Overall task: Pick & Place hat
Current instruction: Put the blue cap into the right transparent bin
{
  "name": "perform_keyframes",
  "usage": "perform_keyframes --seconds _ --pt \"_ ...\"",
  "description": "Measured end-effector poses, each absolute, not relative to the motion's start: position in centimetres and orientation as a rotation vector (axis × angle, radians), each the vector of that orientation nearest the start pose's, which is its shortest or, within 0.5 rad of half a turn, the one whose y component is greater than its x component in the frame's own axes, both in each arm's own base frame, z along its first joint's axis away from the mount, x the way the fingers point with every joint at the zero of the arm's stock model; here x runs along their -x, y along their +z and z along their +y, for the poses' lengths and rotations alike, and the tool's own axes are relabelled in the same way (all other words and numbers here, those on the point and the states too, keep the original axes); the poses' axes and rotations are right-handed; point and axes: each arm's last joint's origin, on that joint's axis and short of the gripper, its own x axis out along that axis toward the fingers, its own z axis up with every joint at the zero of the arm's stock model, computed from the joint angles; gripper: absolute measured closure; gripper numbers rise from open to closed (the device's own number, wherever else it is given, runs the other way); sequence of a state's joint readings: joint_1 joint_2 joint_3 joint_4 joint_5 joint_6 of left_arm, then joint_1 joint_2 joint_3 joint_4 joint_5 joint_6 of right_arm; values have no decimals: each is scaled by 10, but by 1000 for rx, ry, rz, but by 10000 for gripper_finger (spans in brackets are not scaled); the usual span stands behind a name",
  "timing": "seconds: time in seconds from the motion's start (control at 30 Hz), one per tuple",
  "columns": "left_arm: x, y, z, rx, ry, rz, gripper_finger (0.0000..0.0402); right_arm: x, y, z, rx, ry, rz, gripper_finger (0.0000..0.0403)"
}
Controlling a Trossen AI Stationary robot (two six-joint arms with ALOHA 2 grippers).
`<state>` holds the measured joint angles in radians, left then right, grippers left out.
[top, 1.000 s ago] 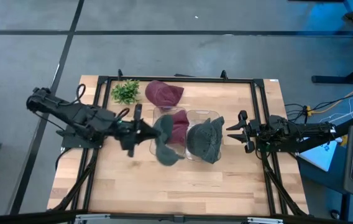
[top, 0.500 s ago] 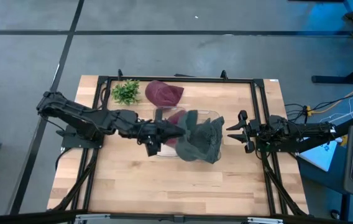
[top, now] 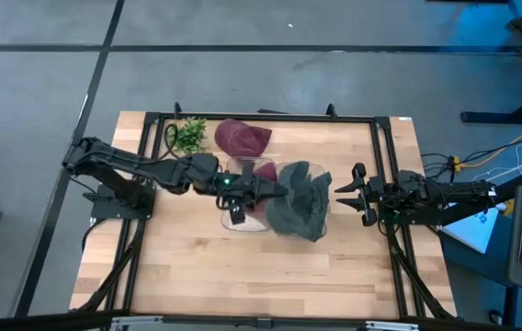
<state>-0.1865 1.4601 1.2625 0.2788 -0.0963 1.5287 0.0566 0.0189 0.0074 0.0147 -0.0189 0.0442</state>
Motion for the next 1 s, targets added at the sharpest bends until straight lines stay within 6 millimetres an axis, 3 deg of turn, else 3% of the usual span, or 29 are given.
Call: perform_keyframes --seconds 0.5,1.0 --pt "-361 363 -10 -1389 -29 -105 375 -98 166 6 -44 75 -2 272" --pt "-385 336 0 -1355 -84 -128 375 -98 166 6 -44 76 -2 272"
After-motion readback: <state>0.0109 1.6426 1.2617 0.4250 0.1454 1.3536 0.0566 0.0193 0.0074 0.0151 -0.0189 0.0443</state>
